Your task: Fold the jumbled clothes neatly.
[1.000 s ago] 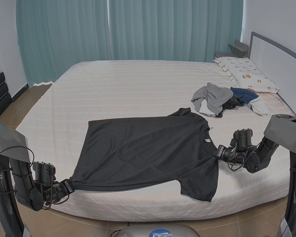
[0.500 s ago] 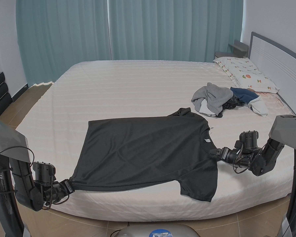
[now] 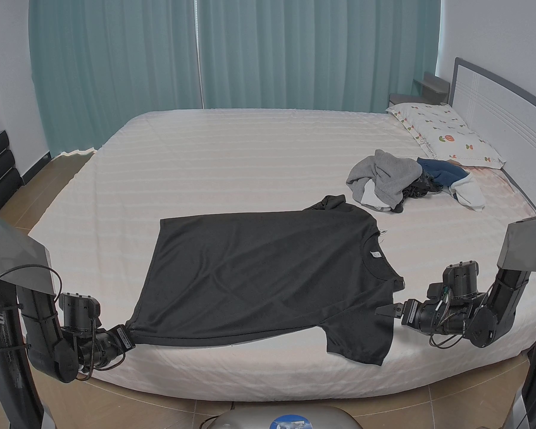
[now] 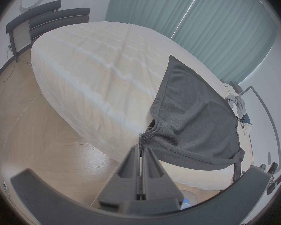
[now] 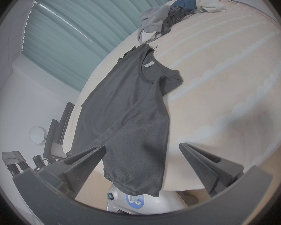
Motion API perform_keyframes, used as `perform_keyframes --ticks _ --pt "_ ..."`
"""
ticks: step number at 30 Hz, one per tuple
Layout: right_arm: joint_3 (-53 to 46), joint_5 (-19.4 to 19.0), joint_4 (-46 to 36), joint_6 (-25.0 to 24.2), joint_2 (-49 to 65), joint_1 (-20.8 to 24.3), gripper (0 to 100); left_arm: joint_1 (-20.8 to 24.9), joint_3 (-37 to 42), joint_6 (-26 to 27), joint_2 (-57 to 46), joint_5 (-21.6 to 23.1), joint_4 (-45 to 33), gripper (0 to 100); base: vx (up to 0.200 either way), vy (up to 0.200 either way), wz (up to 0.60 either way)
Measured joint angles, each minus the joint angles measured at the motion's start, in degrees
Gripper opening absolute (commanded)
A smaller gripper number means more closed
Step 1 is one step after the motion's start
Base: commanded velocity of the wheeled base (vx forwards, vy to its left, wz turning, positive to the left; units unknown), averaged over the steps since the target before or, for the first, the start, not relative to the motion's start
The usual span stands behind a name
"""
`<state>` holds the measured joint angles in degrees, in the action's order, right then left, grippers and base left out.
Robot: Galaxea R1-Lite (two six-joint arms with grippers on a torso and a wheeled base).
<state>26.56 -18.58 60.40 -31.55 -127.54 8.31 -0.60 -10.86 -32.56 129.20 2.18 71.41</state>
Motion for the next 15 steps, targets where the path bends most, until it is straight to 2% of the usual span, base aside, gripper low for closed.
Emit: perform_keyframes --ticks 7,15 --pt "-1.4 -0.2 7.5 -0.5 -3.1 1.8 100 0.2 0.0 0.0 0.2 0.0 0.0 0 0.000 0.000 0.00" --pt "-1.6 0.0 8.6 -0.5 -5.6 2.5 100 0.2 -0.1 0.0 0.5 0.0 0.0 0 0.000 0.000 0.00"
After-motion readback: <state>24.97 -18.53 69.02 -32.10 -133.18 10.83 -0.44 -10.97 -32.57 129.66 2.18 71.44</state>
